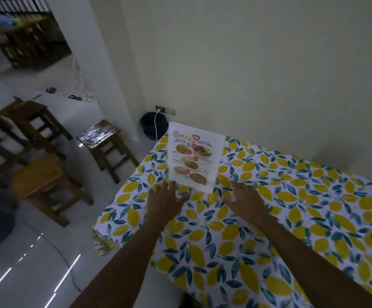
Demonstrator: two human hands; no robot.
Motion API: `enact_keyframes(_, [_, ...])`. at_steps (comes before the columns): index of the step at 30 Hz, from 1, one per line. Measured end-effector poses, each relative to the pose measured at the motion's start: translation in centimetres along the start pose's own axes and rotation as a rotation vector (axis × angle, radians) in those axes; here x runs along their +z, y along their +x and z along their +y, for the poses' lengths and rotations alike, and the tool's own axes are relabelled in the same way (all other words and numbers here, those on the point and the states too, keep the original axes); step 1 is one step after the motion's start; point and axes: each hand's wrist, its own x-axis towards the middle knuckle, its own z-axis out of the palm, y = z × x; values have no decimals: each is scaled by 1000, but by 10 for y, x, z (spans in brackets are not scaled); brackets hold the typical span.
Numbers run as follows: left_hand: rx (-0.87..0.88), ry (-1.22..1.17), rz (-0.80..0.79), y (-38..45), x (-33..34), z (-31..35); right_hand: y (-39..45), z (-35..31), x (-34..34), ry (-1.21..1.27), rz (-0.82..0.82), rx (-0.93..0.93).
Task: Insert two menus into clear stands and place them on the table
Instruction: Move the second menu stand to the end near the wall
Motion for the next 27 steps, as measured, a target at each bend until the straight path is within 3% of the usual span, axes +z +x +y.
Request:
enact_keyframes(5, [-109, -24, -74, 75, 20, -55, 60, -20, 22, 281, -68, 85])
enact_keyframes(9, [-116, -299, -266, 132, 30, -82, 90, -29, 41, 505, -74, 103])
enact_keyframes(16, [63, -595, -406, 179, 25, -75, 110, -35, 38, 463, -108, 182])
enact_keyframes(20, [121, -492, -487, 202, 18, -76, 118, -27, 42, 462, -127, 211])
enact_keyframes(24, [134, -549, -453, 234, 14, -92, 140, -36, 33, 475, -74, 185])
enact_keyframes(27, [238, -540, -391, 271, 4, -102, 170, -50, 21, 451, -19, 201])
